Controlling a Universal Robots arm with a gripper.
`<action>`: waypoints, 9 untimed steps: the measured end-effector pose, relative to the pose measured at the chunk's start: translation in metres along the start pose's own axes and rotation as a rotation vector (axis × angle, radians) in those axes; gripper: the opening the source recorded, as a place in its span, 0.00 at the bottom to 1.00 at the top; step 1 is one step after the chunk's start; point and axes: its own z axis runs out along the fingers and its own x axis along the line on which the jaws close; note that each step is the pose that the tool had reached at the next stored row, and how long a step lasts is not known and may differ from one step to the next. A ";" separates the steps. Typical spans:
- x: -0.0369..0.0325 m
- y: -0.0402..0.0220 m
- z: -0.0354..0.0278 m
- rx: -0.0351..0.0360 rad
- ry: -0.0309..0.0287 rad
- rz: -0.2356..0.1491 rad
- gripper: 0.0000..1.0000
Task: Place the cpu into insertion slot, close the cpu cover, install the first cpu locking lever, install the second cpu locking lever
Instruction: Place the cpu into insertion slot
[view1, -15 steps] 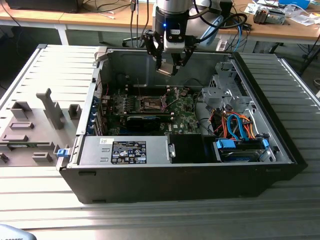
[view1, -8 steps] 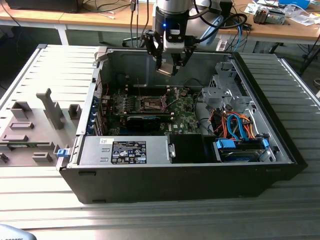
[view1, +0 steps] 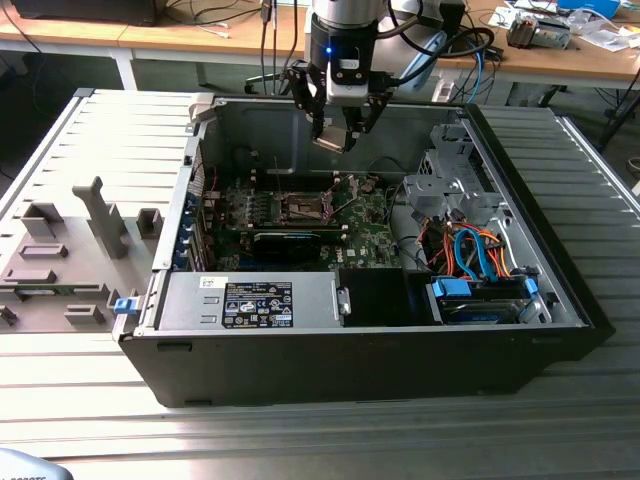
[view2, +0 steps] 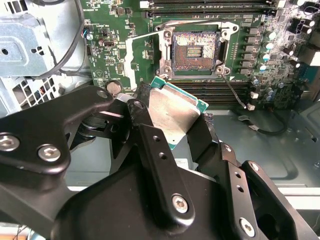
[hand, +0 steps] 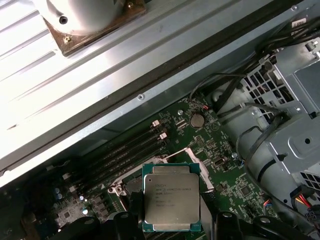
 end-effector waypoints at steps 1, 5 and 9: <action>0.0000 0.0000 0.0000 -0.0001 -0.0001 0.001 0.54; 0.0000 0.0000 0.0001 -0.0001 -0.0004 0.005 0.54; 0.0000 0.0000 0.0002 -0.0002 -0.0009 0.010 0.54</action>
